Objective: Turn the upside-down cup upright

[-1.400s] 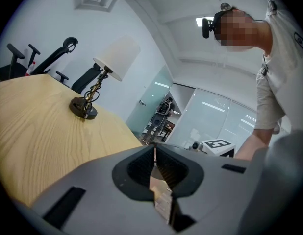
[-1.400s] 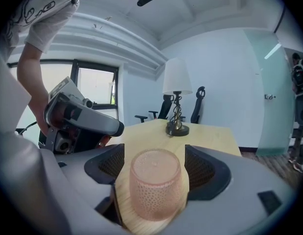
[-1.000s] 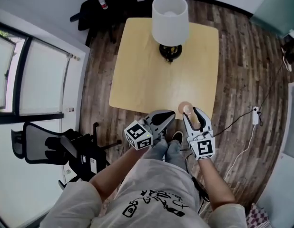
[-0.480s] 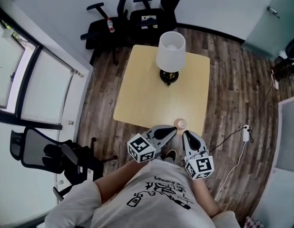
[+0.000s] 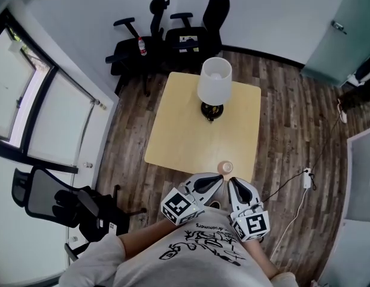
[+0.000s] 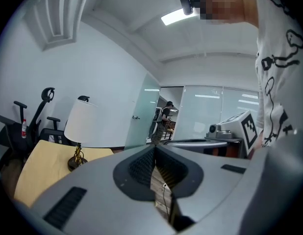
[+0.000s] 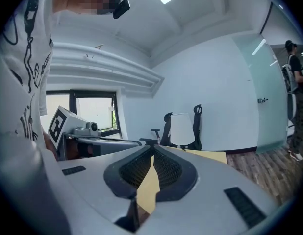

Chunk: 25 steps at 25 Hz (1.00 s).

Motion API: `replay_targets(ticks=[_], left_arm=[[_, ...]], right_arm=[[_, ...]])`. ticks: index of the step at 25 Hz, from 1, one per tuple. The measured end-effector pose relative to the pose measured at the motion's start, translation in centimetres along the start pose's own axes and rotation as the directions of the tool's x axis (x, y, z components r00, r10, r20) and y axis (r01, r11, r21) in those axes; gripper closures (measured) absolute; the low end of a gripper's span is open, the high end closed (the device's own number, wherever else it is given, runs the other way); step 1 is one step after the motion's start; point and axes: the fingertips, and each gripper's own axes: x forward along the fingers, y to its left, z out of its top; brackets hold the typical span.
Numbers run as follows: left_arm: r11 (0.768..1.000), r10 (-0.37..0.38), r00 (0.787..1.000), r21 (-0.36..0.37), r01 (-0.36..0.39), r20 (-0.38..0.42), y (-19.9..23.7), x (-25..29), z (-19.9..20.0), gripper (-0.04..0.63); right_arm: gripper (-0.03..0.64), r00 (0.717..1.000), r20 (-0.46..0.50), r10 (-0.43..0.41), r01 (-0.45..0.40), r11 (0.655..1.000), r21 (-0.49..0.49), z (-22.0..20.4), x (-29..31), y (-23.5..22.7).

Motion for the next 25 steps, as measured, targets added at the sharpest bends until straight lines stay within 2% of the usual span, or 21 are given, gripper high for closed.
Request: replay_targets(ticks=[11, 18, 25], left_arm=[[0.997, 0.022, 1.0, 0.077, -0.023, 0.022, -0.5, 0.2, 0.7, 0.584], [0.997, 0.071, 0.997, 0.017, -0.071, 0.008, 0.9, 0.0, -0.7, 0.584], [0.997, 0.07, 0.998, 0.015, -0.07, 0.002, 0.8, 0.0, -1.1, 0.584]], right_arm=[[0.592, 1.0, 0.018, -0.02, 0.021, 0.999, -0.037, 0.2, -0.3, 0.4], [0.592, 0.999, 0.008, -0.034, 0.034, 0.999, -0.023, -0.6, 0.0, -0.4], [0.592, 0.999, -0.001, -0.039, 0.039, 0.999, -0.031, -0.9, -0.1, -0.6]])
